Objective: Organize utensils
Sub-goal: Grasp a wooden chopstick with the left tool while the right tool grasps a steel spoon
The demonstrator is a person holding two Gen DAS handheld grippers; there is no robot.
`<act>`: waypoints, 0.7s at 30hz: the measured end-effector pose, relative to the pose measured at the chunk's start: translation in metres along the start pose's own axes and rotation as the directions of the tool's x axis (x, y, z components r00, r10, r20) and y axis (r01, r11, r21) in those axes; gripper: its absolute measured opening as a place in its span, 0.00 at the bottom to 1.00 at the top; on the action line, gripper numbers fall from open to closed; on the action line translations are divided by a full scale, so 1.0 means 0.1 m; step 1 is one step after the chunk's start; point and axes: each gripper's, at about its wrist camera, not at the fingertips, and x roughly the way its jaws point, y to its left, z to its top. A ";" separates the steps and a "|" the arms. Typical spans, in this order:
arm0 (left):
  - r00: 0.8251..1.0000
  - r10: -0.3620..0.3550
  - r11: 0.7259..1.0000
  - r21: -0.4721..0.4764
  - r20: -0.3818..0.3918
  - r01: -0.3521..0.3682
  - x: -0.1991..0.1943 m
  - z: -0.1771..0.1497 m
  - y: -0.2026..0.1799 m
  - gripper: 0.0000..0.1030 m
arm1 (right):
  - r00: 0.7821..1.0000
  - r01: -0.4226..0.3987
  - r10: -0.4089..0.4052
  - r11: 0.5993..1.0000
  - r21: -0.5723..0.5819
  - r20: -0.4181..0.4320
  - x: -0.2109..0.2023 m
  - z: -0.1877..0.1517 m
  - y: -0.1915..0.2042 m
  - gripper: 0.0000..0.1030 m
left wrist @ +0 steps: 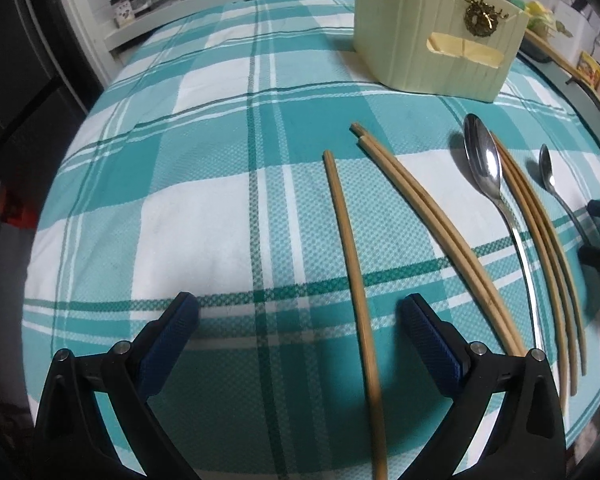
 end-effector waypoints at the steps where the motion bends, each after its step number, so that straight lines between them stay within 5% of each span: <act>1: 1.000 0.000 1.000 0.009 0.000 0.000 0.01 0.05 -0.01 0.91 | 1.000 0.000 0.000 1.000 -0.002 0.004 0.02 0.05 0.00 0.78; 6: 0.997 -0.077 0.997 -0.015 -0.026 0.077 0.10 0.27 0.01 0.74 | 0.999 -0.009 0.009 1.000 -0.005 0.043 0.20 0.37 0.08 0.78; 13: 0.998 -0.064 0.998 -0.017 -0.020 0.064 0.13 0.40 -0.04 0.47 | 0.993 -0.006 0.005 1.000 0.012 0.118 0.36 0.63 0.16 0.76; 17: 0.997 -0.079 0.997 0.017 0.007 0.079 0.09 0.36 -0.11 0.10 | 0.989 0.005 -0.007 1.000 0.014 0.150 0.38 0.71 0.15 0.59; 19: 0.997 -0.079 0.997 0.013 0.016 0.079 0.08 0.36 -0.12 0.05 | 0.987 0.008 -0.011 1.000 0.025 0.158 0.39 0.76 0.13 0.37; 21: 0.995 -0.092 0.996 -0.014 0.028 0.092 0.06 0.35 -0.08 0.04 | 0.988 -0.011 0.003 0.999 0.050 0.153 0.39 0.79 0.09 0.34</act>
